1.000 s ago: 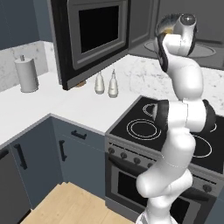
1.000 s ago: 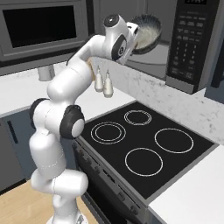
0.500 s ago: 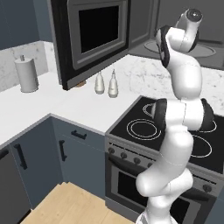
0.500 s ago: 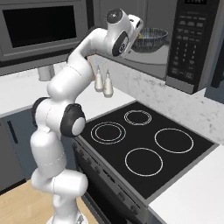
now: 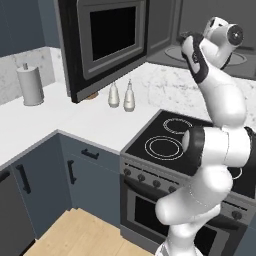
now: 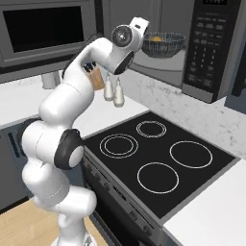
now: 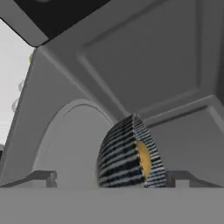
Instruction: Pick the potato from the sink and place it in the bowl. Then pick the bowl and place it in the microwave. Then close the microwave door and press the start button.
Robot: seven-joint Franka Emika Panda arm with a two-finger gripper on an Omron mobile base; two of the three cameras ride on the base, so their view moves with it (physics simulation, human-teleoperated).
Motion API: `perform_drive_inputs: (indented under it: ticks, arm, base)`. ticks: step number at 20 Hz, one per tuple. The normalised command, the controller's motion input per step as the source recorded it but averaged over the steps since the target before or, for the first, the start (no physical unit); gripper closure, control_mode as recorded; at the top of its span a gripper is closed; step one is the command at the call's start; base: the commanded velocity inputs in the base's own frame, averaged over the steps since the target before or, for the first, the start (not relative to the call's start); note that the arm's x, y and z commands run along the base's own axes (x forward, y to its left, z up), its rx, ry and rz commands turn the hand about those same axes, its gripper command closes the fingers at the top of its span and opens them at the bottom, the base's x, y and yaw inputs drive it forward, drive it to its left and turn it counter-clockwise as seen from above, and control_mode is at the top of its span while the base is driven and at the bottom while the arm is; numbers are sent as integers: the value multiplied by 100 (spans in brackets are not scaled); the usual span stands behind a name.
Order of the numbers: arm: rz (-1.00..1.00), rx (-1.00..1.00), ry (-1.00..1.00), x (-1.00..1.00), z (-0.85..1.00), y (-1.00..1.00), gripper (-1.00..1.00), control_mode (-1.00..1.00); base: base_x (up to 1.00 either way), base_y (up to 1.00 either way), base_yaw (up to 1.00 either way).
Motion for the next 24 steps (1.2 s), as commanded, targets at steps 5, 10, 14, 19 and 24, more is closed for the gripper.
perform_drive_inputs:
  ticks: [5,10,14,19,24]
  arm:
    - [14,0,-28,-100,18,43,-100,-100]
    - [3,-2,-6,-100,49,30,-100,-100]
    - [4,-10,-10,-100,41,7,-100,-100]
    - [9,-6,-2,-100,38,2,-100,-100]
    - [2,0,2,-100,34,22,-100,-100]
  base:
    - [0,0,0]
    - [0,0,0]
    - [0,0,0]
    - [0,0,0]
    - [0,0,0]
